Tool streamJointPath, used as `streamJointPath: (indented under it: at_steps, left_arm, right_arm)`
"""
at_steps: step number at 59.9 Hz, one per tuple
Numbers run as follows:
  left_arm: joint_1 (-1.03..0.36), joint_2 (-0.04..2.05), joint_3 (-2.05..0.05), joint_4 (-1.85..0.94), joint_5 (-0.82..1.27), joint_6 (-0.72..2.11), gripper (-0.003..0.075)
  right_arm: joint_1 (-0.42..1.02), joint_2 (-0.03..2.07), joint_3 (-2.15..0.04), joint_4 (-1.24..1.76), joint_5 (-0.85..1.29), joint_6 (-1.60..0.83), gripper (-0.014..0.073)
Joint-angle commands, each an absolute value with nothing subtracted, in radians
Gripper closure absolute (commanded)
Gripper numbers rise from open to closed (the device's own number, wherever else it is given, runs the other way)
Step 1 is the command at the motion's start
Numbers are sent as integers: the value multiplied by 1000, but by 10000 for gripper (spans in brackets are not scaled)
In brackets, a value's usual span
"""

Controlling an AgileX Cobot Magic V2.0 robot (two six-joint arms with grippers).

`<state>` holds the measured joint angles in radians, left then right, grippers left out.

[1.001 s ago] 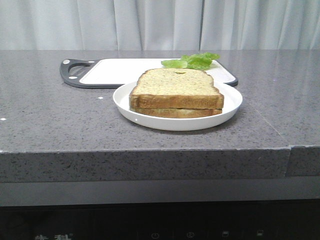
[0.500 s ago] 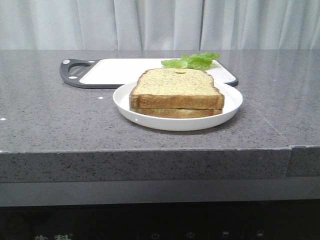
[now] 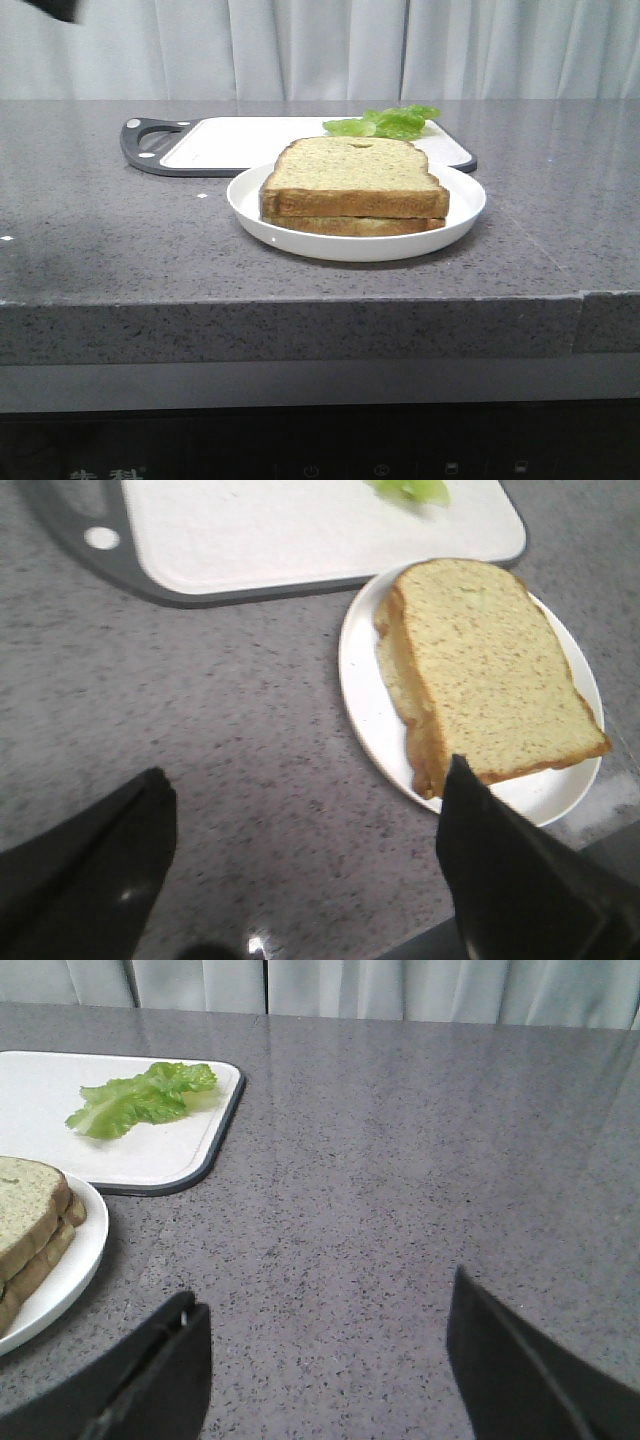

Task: Left arm grabs bread, right arm adds lettuce
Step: 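Grasp the top bread slice with the left gripper and lift it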

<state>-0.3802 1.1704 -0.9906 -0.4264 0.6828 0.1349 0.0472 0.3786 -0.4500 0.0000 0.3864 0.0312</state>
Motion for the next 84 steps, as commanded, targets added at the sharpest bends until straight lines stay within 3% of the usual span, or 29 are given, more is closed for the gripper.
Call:
streamJointPath:
  at_steps: [1, 25, 47, 52, 63, 75, 84]
  left_arm:
    - [-452, 1258, -1088, -461, 646, 138, 185]
    - [-576, 1614, -1348, -463, 685, 138, 185]
    - [-579, 1718, -1412, -462, 700, 138, 203]
    - [-579, 1718, -1412, -462, 700, 138, 262]
    - [-579, 1718, -1412, -462, 704, 138, 517]
    - [-579, 1718, -1412, -462, 711, 138, 736]
    - [-579, 1713, -1412, -460, 709, 138, 741]
  right_arm:
    - [39, 392, -487, -12, 310, 21, 78]
    - [39, 392, -485, -12, 314, 21, 78]
    - [39, 392, -485, -12, 314, 21, 78]
    - [39, 392, -485, -12, 314, 21, 78]
    - [39, 392, -485, -12, 314, 21, 78]
    - [39, 392, -485, -12, 314, 21, 78]
    - [39, 392, -485, -12, 314, 21, 78]
